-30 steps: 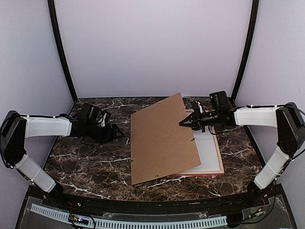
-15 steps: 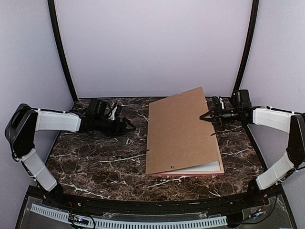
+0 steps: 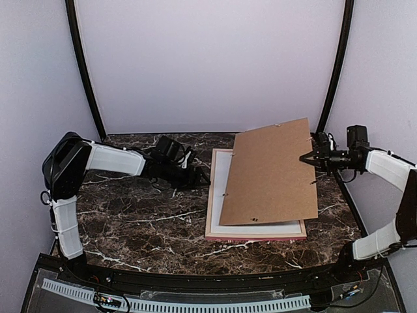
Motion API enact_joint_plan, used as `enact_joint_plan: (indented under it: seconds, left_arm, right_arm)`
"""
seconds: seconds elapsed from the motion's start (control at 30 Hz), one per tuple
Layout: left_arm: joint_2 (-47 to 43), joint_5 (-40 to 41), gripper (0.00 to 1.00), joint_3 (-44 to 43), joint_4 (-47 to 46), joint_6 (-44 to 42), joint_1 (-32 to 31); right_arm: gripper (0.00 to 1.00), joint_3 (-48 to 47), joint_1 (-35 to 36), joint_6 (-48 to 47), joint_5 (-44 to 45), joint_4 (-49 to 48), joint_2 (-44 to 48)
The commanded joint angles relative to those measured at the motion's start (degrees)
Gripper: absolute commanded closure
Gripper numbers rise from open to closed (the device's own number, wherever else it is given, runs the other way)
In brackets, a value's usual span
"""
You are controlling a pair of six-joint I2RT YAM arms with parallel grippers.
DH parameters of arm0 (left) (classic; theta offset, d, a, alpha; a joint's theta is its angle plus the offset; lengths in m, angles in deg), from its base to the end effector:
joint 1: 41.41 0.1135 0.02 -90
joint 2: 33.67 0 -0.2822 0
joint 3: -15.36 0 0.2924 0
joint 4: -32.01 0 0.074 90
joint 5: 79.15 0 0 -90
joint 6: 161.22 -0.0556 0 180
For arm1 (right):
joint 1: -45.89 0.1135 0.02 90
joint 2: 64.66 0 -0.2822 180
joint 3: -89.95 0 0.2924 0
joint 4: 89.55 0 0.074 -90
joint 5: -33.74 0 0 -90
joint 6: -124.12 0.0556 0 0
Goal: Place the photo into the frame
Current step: Move the frame body to the center of the board.
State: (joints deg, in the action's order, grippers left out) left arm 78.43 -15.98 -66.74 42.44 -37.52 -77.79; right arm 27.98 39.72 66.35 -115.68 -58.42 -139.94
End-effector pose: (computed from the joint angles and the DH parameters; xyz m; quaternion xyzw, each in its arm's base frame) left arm 0.3663 -0.3010 0.1486 0.1179 0.8806 -0.4066 0.2129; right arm 0.3092 0.0147 0.2475 0.0821 0.8194 0.5210 0.2246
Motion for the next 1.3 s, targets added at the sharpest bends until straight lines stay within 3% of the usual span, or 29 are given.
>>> enact_joint_plan:
  seconds: [0.0, 0.17, 0.63, 1.0, 1.27]
  left_arm:
    - [2.51, 4.14, 0.29, -5.3, 5.96, -1.51, -1.58]
    - [6.07, 5.85, 0.38, -8.7, 8.21, -2.23, -2.67]
    - [12.15, 6.66, 0.5, -14.48, 9.81, -1.74, -4.14]
    - [13.14, 10.99, 0.65, -14.64, 11.67, 0.05, -4.83]
    - [13.41, 13.56, 0.7, -14.59, 13.03, 0.32, -5.0]
  right_arm:
    - [1.0, 0.22, -2.18, 2.28, -5.51, -4.18, 3.81]
    - [1.0, 0.07, -3.22, 2.57, -5.58, -4.17, 4.27]
    - [1.0, 1.46, -4.21, 2.37, -5.18, -4.42, 5.49]
    - [1.0, 1.7, -4.37, 2.08, -4.84, -4.26, 5.17]
    - [1.0, 2.04, -4.37, 1.74, -4.46, -4.08, 5.17]
